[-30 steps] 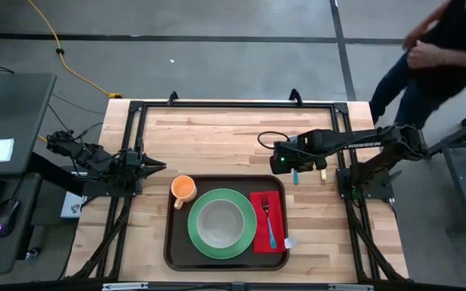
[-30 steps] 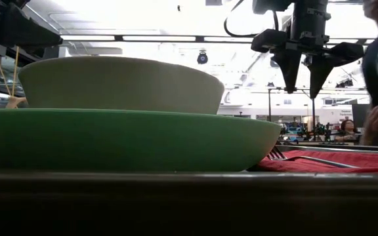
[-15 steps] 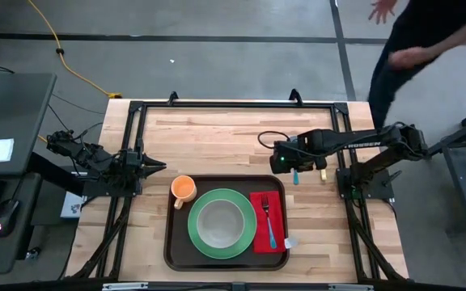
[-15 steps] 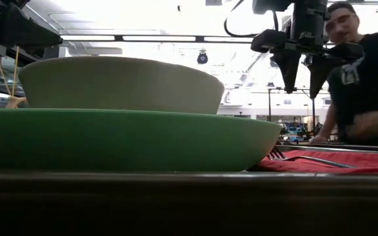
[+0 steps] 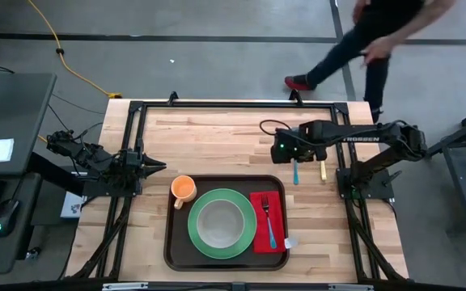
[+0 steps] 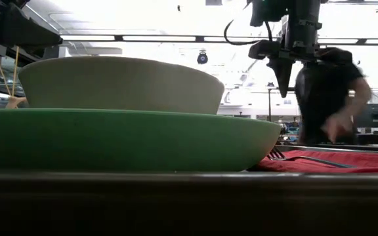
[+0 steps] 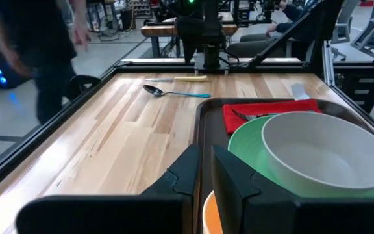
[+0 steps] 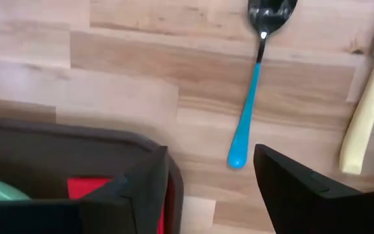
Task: Set up tray
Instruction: Put the spoon on the table napkin to the left of the fork on the serving tray
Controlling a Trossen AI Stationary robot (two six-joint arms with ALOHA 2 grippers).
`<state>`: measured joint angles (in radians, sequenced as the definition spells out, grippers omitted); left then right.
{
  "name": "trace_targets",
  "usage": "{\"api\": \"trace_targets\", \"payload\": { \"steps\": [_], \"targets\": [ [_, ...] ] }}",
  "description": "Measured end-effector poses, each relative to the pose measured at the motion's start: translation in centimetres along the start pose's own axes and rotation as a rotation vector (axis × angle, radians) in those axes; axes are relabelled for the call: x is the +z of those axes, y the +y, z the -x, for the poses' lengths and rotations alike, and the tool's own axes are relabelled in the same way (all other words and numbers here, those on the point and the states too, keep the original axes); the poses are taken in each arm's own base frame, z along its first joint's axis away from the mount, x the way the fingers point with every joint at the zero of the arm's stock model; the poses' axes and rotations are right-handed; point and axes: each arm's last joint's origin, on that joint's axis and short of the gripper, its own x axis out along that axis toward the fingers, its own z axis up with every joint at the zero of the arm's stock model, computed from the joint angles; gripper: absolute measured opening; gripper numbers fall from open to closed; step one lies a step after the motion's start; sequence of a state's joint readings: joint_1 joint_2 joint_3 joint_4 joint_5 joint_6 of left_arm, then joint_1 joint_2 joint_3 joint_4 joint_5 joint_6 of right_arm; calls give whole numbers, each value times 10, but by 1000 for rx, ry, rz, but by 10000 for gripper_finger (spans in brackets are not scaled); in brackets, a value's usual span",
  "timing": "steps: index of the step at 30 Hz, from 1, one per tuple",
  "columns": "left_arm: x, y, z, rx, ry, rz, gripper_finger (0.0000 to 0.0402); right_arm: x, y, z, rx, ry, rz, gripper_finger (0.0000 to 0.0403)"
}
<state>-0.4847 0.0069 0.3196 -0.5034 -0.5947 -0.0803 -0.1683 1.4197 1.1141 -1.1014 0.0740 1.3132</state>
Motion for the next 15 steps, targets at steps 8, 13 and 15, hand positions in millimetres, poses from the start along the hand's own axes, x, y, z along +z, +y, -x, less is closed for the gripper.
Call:
{"api": "trace_targets", "payload": {
  "steps": [8, 13, 15],
  "targets": [
    [0, 0, 0, 0, 0, 0, 69, 7, -21, -36, -66, 38, -48, 206],
    [0, 0, 0, 0, 0, 0, 69, 10, -29, -61, -13, 53, -84, 207],
    [0, 0, 0, 1, 0, 0, 69, 11, -31, -70, 24, 50, -92, 208]
  ]
}}
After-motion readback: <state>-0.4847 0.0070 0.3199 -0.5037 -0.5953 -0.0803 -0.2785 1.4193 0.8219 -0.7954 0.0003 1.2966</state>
